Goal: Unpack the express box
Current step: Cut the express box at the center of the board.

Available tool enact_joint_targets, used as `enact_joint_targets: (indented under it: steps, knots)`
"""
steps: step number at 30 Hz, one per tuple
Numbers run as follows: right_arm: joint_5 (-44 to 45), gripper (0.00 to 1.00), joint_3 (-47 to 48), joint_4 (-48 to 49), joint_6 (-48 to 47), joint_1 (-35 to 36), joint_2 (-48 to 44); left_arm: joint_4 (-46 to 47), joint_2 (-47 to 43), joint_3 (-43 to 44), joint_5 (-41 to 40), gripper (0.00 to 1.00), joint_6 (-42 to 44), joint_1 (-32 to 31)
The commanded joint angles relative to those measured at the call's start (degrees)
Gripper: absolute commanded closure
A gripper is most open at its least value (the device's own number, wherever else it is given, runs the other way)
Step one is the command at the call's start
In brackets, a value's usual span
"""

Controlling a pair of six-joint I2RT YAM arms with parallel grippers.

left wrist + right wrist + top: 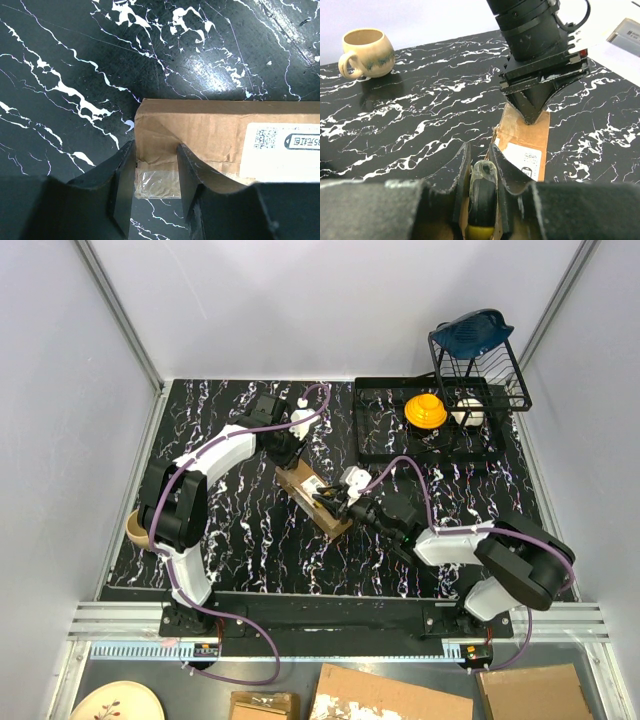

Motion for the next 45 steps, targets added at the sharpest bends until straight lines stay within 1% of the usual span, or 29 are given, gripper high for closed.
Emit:
enact_joint_targets:
  steps: [1, 7, 15, 20, 36, 45]
  knots:
    - [-1.2, 1.0, 2.0, 5.7, -0.2, 0.1, 3.0, -1.2, 3.5, -3.3, -3.4, 0.61, 2.2, 0.4]
    - [-0.7, 1.0, 1.8, 6.2, 0.2, 0.1, 4.5, -1.2, 3.6, -3.4, -3.4, 0.62, 2.3, 0.6]
    - [-0.5, 1.0, 1.1, 6.2, 0.7, 0.1, 2.8, -1.1, 3.7, -3.7, -3.5, 0.62, 2.1, 0.6]
    - [-0.9, 1.0, 2.7, 5.6, 0.0, 0.1, 1.4, -1.1, 3.7, -3.6, -3.6, 0.62, 2.1, 0.6]
    - [-1.4, 1.0, 4.7, 8.5, 0.7, 0.1, 7.4, -0.9, 3.3, -4.2, -3.8, 0.63, 2.2, 1.0]
    - [-0.8, 1.0, 3.5, 7.3, 0.9, 0.1, 6.8, -0.7, 3.4, -4.5, -3.7, 0.63, 2.3, 1.2]
